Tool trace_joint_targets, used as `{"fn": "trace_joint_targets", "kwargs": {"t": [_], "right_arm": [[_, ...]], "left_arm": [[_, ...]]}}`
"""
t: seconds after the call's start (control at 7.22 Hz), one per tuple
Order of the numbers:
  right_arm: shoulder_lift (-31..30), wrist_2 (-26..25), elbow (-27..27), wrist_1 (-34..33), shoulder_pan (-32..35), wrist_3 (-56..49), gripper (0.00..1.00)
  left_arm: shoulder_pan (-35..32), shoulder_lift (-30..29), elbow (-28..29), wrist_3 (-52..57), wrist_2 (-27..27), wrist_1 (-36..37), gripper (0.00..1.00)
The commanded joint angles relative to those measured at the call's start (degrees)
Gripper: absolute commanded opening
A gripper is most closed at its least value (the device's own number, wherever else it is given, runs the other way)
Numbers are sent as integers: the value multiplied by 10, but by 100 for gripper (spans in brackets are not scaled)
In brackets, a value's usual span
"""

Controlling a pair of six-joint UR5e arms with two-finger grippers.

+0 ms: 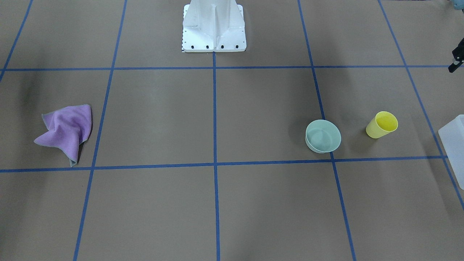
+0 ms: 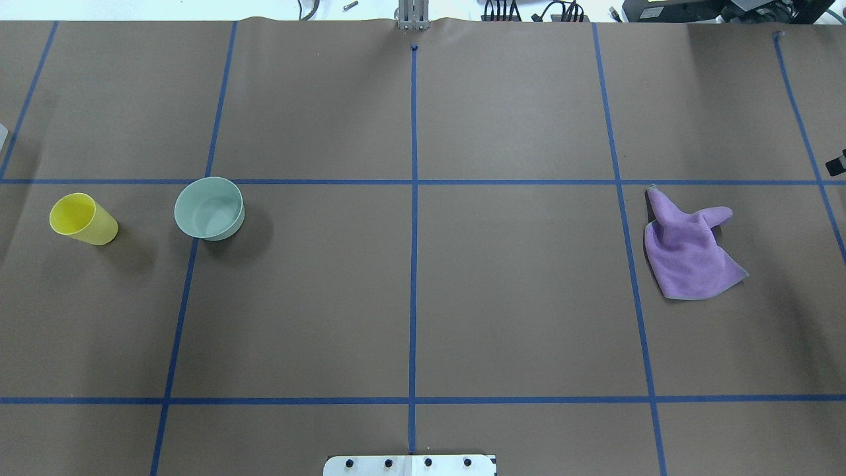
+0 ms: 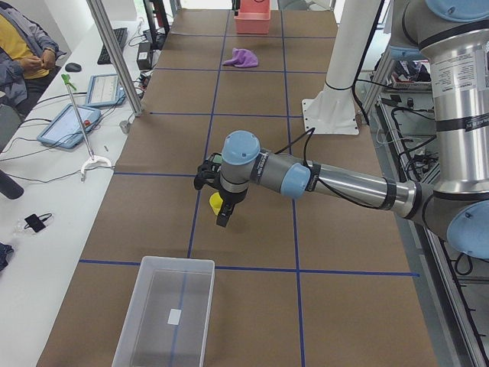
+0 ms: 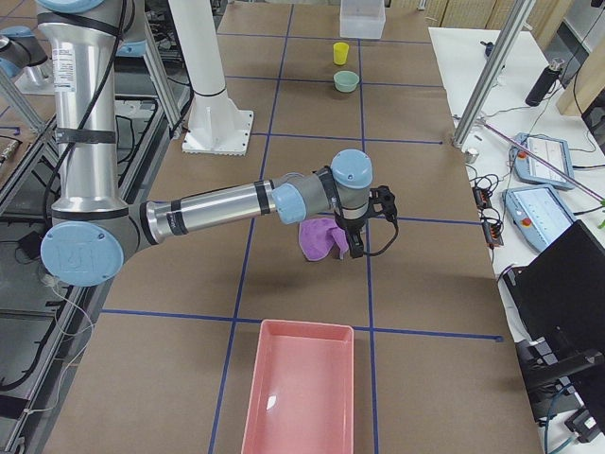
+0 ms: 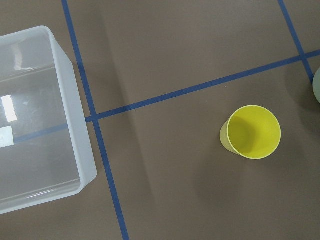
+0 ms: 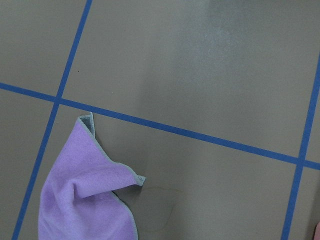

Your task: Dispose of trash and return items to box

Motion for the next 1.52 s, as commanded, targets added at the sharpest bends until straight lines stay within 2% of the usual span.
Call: {"fn": "trace_joint_targets", "kwargs": {"t": [0.0, 0.28, 0.42, 0.55, 0.69, 0.97, 1.11, 1.25, 1.38], "right_arm": [[-2, -2, 0, 4, -10, 26, 100], [13, -34, 1, 28, -75, 102, 100], [13, -60, 1, 82, -124, 192, 100], [7, -118, 0, 149, -184, 275, 100], [8, -135, -10, 172, -223, 298, 100], [14, -147, -35, 173, -250, 295, 98], [27, -149, -46, 173, -255, 295, 89], [33, -149, -53, 172, -256, 298, 37], [33, -145, -53, 172, -256, 291, 0]], "left_arm": [[0, 1, -4, -2, 0, -4, 98], [0, 5, -8, -2, 0, -5, 98], [0, 5, -8, -2, 0, -5, 98], [0, 5, -7, -2, 0, -4, 98], [0, 5, -5, -2, 0, -4, 98], [0, 5, -4, -2, 0, -5, 98], [0, 5, -3, -2, 0, -5, 98], [0, 5, -4, -2, 0, -5, 98], [0, 5, -3, -3, 0, -5, 98]]}}
